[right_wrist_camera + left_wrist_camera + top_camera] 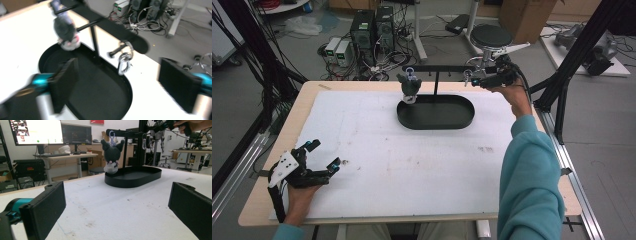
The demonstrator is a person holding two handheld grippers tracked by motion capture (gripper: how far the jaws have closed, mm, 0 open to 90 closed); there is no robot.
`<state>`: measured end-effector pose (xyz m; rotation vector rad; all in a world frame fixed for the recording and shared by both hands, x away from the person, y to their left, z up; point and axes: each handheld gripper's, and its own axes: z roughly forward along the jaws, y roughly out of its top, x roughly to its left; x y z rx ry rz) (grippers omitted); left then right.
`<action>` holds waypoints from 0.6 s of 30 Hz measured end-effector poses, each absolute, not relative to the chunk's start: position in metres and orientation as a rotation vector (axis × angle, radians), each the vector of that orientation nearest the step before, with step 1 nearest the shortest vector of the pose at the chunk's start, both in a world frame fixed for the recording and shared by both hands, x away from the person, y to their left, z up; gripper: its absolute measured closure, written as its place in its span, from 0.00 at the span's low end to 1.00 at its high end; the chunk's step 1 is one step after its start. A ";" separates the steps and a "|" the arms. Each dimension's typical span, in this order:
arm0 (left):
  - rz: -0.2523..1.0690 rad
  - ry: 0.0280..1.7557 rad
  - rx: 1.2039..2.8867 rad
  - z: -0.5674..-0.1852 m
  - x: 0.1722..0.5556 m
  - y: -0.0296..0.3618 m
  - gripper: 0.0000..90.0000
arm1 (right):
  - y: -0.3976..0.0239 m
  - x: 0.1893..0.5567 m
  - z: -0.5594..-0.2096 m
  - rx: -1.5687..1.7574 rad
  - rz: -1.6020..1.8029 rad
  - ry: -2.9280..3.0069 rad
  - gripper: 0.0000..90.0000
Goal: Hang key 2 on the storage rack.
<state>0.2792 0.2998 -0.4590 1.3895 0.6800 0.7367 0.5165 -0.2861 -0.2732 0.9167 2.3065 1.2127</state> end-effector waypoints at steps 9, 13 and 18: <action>0.741 0.677 1.394 -0.459 0.279 0.300 0.02 | -0.293 0.464 -0.268 0.786 1.533 2.153 0.01; 0.743 0.677 1.398 -0.459 0.279 0.300 0.02 | -0.295 0.433 -0.286 0.730 1.561 2.109 0.01; 0.741 0.683 1.390 -0.459 0.279 0.300 0.02 | -0.300 0.393 -0.317 0.709 1.611 2.035 0.01</action>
